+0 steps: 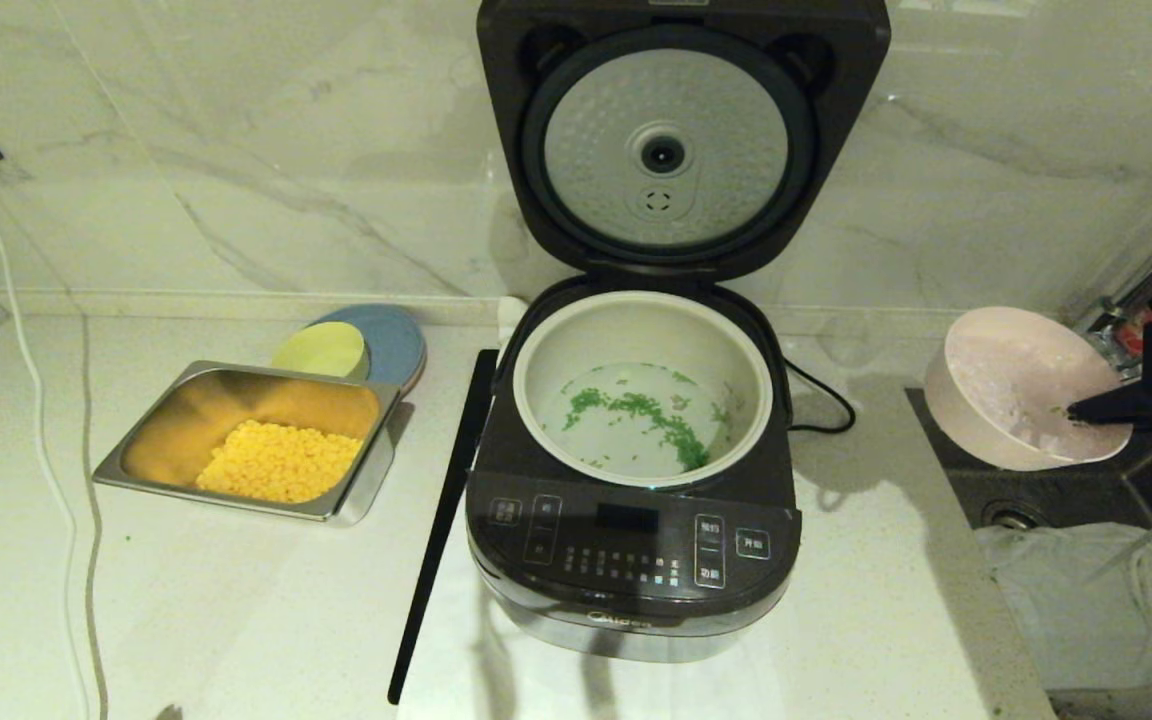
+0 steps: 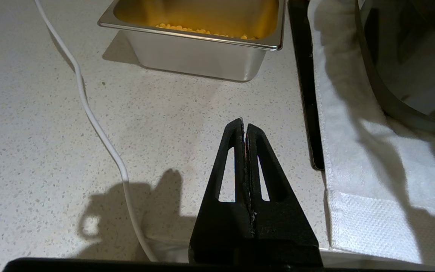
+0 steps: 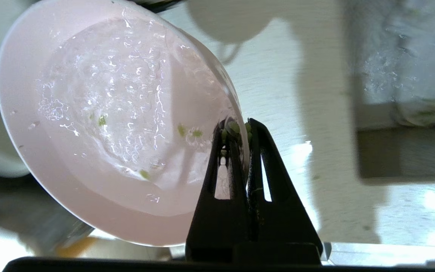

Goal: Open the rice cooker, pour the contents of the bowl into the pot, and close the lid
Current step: Pour the water from the bowl into the rice cooker

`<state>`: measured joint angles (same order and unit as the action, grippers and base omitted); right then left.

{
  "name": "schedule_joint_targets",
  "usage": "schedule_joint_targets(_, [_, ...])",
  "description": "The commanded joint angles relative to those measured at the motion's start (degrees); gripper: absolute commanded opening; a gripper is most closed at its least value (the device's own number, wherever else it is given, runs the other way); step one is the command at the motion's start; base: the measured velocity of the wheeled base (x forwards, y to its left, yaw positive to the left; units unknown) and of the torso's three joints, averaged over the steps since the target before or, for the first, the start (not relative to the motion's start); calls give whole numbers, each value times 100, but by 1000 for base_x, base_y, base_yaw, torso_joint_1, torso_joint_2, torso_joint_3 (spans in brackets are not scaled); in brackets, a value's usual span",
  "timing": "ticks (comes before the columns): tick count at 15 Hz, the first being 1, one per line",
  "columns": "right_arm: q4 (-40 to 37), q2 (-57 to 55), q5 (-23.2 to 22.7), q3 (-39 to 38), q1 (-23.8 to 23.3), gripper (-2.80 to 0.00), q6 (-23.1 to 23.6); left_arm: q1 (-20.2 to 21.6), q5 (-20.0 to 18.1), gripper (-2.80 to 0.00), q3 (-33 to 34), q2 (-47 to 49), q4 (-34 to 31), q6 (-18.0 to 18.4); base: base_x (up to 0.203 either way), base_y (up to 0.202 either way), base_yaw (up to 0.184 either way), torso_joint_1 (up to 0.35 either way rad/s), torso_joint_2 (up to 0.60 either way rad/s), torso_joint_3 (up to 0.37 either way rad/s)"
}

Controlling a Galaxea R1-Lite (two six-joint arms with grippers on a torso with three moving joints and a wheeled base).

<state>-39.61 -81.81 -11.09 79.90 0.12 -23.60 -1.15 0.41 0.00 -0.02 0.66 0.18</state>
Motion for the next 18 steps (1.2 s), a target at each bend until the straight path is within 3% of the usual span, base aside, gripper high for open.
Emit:
schedule_joint_targets(1, [-424, -77, 64, 646, 663, -280, -74, 0, 3, -280, 53, -6, 4, 8, 0, 0, 0, 0, 0, 0])
schedule_joint_targets(10, [-483, -1133, 1012, 1581, 2908, -280, -249, 0, 3, -280, 53, -6, 4, -1, 0, 0, 0, 0, 0, 0])
schedule_joint_targets(18, [-475, -2547, 1643, 2942, 4056, -280, -524, 0, 3, -280, 53, -6, 4, -1, 0, 0, 0, 0, 0, 0])
